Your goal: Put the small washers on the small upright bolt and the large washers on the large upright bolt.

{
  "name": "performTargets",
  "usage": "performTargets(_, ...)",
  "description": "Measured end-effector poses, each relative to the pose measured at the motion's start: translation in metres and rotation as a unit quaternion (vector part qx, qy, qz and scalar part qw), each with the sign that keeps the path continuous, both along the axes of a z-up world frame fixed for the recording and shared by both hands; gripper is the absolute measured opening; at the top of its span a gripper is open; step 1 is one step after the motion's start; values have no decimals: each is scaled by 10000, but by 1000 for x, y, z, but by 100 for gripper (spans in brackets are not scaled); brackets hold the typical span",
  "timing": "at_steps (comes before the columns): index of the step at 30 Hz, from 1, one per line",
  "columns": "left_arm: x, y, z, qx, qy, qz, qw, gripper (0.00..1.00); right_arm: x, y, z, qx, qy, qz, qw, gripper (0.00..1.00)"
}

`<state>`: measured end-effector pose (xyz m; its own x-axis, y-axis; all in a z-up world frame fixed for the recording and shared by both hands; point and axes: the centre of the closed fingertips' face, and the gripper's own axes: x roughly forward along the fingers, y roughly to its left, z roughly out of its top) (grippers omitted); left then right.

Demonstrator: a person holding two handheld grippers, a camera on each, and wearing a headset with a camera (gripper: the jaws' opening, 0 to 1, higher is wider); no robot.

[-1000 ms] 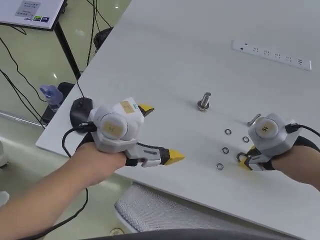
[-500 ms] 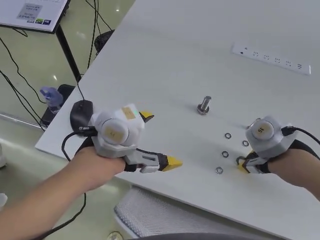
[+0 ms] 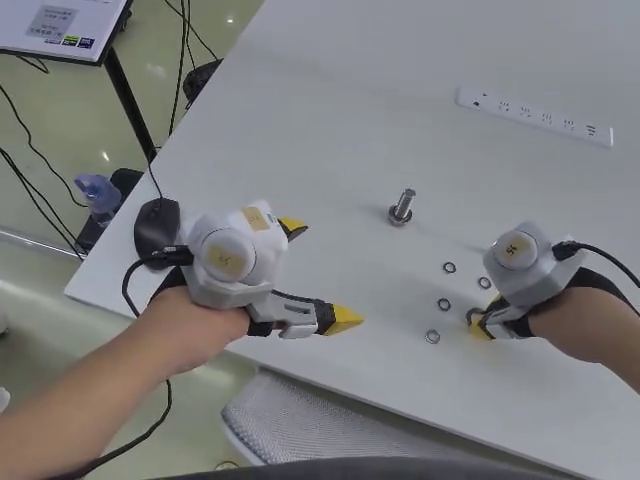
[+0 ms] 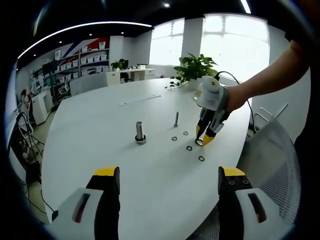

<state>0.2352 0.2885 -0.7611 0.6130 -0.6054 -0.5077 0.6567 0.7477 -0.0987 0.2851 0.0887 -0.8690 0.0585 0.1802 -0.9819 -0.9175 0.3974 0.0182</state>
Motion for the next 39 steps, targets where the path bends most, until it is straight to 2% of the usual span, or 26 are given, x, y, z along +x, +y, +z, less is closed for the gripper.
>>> performTargets(9, -2, 0, 0, -26, 8, 5, 10000, 79, -4, -5, 1, 10, 69, 0, 10000, 22)
performTargets(13, -3, 1, -1, -2, 34, 19, 10000, 79, -5, -8, 6, 10, 87, -15, 10000, 22)
performTargets(22, -2, 1, 0, 18, 9, 83, 10000, 80, 1, -3, 30, 75, 101, 11, 9999, 22)
performTargets(24, -2, 1, 2, -22, -10, 86, 10000, 80, 5, 0, 36, 104, 30, 38, 9999, 22)
performTargets(28, -4, 1, 2, 45, 3, 85, 10000, 82, 7, 5, 45, 115, -21, 112, 9999, 22)
performTargets(32, -6, -1, 5, -62, -2, 95, 9999, 86, 10, 10, 55, 132, -5, 190, 9997, 22)
performTargets(34, -5, 0, 5, 25, -46, 122, 9999, 89, 13, 12, 59, 150, 23, 202, 9997, 22)
performTargets(39, -7, 1, 5, 21, -24, 134, 9999, 88, 22, 19, 69, 153, -44, 323, 9994, 22)
